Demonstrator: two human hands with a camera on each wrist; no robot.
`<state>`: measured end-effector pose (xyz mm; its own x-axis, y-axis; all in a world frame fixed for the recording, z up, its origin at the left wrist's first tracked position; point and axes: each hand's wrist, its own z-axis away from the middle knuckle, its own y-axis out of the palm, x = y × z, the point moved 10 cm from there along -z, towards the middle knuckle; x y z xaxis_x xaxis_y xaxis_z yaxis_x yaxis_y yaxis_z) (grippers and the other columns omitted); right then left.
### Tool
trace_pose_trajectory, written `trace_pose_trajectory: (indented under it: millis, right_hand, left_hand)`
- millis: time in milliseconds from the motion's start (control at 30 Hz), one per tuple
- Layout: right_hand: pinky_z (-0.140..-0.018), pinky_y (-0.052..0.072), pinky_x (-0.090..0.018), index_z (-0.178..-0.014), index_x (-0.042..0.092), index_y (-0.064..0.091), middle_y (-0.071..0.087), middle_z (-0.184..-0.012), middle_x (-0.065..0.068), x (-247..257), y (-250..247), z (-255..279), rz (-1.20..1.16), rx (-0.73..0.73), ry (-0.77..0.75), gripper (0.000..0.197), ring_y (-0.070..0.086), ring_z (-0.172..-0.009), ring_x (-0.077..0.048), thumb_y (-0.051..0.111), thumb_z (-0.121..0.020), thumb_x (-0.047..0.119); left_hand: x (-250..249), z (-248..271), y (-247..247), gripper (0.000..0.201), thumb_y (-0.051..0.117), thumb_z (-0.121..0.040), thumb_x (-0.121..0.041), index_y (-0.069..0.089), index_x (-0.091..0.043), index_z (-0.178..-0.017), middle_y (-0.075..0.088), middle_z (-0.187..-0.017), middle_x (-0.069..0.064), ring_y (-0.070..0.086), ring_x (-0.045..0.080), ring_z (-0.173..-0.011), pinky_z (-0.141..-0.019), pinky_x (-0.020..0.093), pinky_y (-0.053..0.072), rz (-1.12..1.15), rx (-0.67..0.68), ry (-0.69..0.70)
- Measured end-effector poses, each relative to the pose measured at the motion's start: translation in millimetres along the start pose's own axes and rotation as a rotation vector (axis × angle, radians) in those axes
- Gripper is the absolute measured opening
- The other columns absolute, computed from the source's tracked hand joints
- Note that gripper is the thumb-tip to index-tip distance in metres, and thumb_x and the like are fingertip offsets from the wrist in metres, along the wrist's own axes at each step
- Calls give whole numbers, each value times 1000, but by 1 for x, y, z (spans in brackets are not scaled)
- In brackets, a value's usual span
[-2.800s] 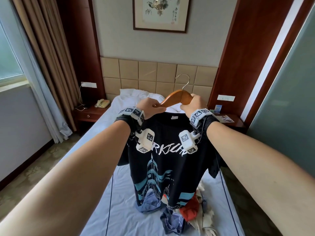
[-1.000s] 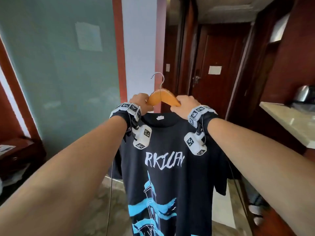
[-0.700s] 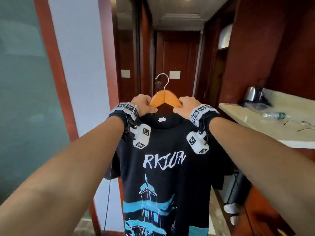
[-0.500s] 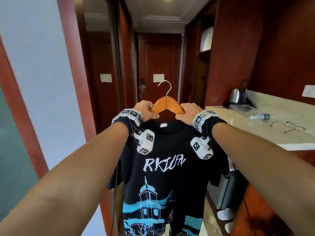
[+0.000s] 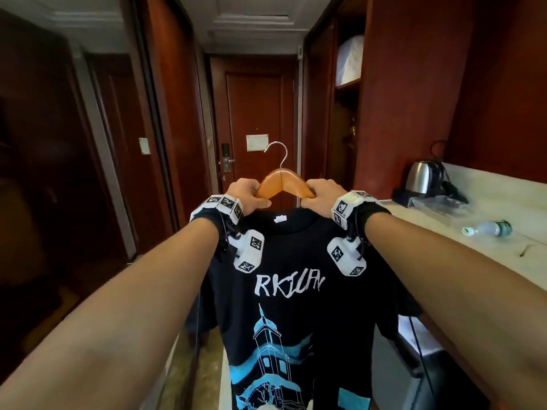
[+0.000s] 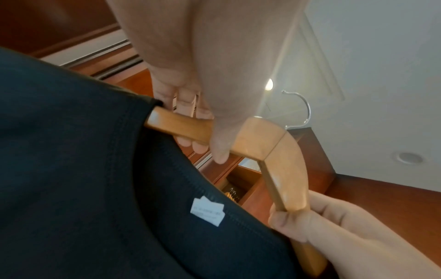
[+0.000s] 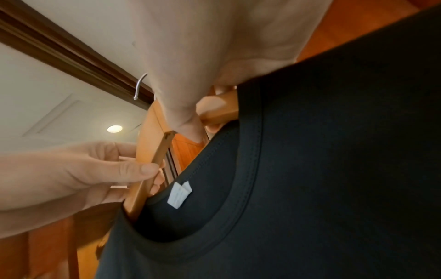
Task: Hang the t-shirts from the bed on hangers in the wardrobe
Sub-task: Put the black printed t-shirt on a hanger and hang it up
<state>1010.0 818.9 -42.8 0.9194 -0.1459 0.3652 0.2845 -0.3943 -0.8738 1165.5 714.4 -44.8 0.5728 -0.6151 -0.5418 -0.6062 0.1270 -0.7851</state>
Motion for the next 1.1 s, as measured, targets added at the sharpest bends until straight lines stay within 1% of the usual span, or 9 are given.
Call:
trace_pose_trajectory:
  millis: [167, 267, 467, 533, 633, 733, 967, 1033, 1100]
  right_hand:
    - [-56, 37, -29, -83, 21, 54, 58, -76, -1, -46, 13, -107, -2, -26, 17, 12, 55, -65, -19, 62, -84, 31]
    - [-57, 40, -29, -80, 24, 53, 60, -76, -1, -74, 29, -172, 16, -25, 31, 14, 58, -66, -20, 61, -82, 36]
    - [-57, 38, -28, -80, 23, 55, 60, -77, -1, -136, 68, -309, 9, -50, 98, 14, 57, -67, -19, 62, -80, 34]
    - [-59, 42, -30, -79, 23, 55, 60, -77, -2, -157, 77, -357, 7, -61, 129, 14, 59, -70, -21, 64, -80, 34]
    - [-71, 51, -38, -85, 20, 60, 63, -82, -4, -186, 83, -423, 17, -63, 182, 17, 63, -77, -26, 66, -81, 35]
    - [-71, 48, -36, -86, 22, 58, 62, -82, -2, -218, 76, -479, 30, -123, 230, 16, 61, -78, -24, 67, -84, 35]
    - [-79, 52, -41, -99, 22, 55, 61, -92, -3, -323, 64, -579, 116, -267, 412, 22, 61, -83, -26, 66, -87, 37]
    - [-81, 53, -43, -107, 23, 53, 61, -97, -3, -357, 62, -605, 143, -289, 454, 26, 62, -87, -26, 65, -88, 37]
    - [-81, 51, -41, -116, 22, 51, 60, -103, -4, -392, 57, -630, 173, -307, 497, 32, 61, -90, -27, 64, -91, 37]
  left_hand:
    - [18, -116, 21, 22, 78, -79, -30, 61, -22, -90, 66, -91, -1, 62, 20, -89, -77, 32, 47, -47, -53, -14]
    - [34, -184, 41, 20, 76, -79, -27, 59, -22, -88, 66, -92, 1, 62, 22, -90, -83, 35, 49, -49, -56, -14]
    - [70, -338, 86, 23, 76, -80, -27, 60, -22, -97, 67, -98, 1, 63, 23, -93, -87, 38, 50, -34, -36, 55]
    - [81, -395, 100, 26, 76, -80, -27, 62, -20, -101, 67, -98, 2, 62, 22, -91, -84, 36, 50, -33, -38, 83]
    - [90, -475, 118, 27, 75, -80, -26, 63, -18, -102, 62, -92, 0, 58, 21, -87, -73, 31, 40, -22, -20, 123]
    - [85, -550, 136, 23, 72, -82, -25, 61, -19, -102, 64, -92, 1, 61, 22, -86, -72, 30, 42, 2, 0, 185]
    - [62, -707, 217, 35, 67, -87, -29, 57, -20, -119, 63, -110, -1, 59, 17, -95, -79, 29, 42, 78, 155, 249]
    - [52, -748, 247, 44, 67, -87, -31, 53, -18, -127, 62, -119, 2, 58, 18, -101, -86, 31, 43, 94, 219, 269]
    - [40, -790, 270, 56, 67, -87, -34, 47, -18, -136, 58, -131, 5, 57, 22, -114, -98, 36, 44, 116, 241, 270]
